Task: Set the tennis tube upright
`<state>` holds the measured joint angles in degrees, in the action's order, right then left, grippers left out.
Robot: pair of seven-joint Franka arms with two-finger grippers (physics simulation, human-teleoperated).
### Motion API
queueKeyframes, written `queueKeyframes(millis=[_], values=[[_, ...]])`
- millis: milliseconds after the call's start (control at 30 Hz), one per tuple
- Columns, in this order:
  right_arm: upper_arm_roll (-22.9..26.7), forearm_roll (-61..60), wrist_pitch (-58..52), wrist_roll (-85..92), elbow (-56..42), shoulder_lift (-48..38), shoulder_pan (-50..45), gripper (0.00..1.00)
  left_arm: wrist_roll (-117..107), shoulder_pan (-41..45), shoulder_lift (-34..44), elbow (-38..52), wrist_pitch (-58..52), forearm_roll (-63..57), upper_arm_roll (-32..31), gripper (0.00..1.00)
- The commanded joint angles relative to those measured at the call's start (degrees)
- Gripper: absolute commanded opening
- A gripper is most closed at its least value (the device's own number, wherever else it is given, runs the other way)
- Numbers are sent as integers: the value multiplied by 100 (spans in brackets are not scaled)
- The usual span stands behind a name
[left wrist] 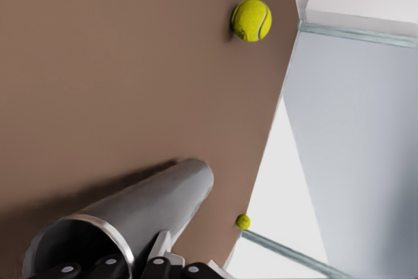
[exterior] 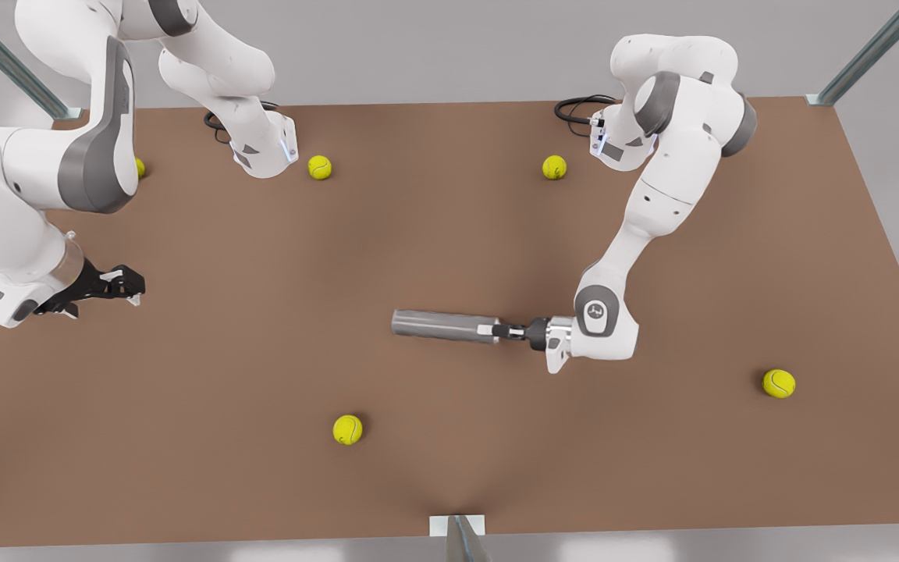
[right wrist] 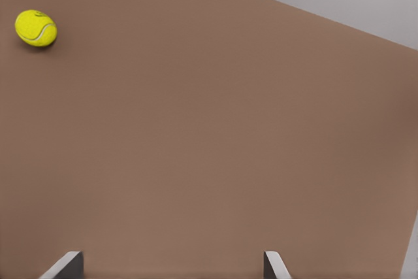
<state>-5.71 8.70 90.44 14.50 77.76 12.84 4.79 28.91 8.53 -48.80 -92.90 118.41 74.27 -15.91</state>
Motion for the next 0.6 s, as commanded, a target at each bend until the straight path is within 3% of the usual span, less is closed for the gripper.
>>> queueKeyframes(millis=[0,567], values=[[-9,0,9,0,2,0,4,100,9,0,2,0,-2,149,-9,21],[-35,-9,-35,-132,2,-53,-13,100,-878,-659,160,193,-776,9,-238,21]])
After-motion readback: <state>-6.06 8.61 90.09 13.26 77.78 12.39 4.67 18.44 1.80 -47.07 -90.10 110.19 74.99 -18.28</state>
